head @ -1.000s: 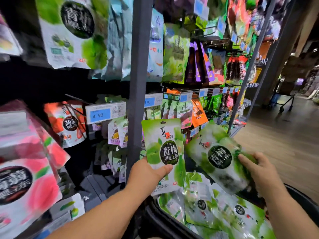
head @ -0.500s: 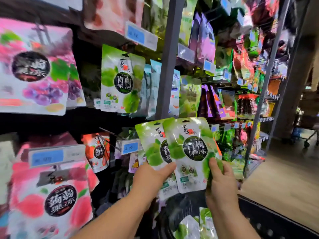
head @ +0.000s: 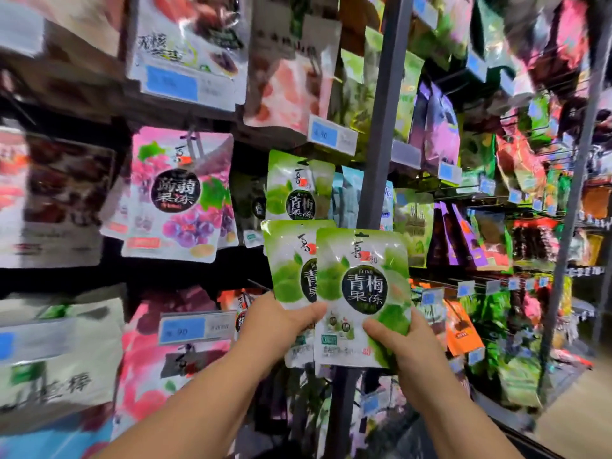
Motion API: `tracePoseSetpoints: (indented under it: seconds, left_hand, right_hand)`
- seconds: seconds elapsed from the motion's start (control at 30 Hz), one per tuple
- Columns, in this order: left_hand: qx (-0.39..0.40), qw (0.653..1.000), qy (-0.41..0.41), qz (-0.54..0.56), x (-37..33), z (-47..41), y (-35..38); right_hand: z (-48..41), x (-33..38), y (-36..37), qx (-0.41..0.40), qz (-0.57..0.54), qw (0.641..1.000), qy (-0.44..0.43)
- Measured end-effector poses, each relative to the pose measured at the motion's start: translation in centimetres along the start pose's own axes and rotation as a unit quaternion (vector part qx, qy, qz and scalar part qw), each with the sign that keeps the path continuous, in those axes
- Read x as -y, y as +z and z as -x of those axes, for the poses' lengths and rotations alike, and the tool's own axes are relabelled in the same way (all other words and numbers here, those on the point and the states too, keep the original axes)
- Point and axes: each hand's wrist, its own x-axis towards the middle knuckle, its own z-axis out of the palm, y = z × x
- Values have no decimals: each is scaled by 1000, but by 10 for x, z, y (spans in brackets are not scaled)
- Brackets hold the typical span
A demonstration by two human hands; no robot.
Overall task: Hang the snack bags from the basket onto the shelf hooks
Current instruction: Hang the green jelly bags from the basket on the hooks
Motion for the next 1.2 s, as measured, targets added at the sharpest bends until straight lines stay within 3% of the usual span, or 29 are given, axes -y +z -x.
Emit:
tracePoseSetpoints:
  seconds: [0.37, 1.2]
  left_hand:
    - [-33, 993, 65, -89, -28, -7, -43]
    - [-53, 988, 73, -122, -27, -8, -77]
  right_hand:
    - [-45, 49, 41, 10, -60, 995, -74]
    - [-110, 77, 91, 42, -69, 995, -60]
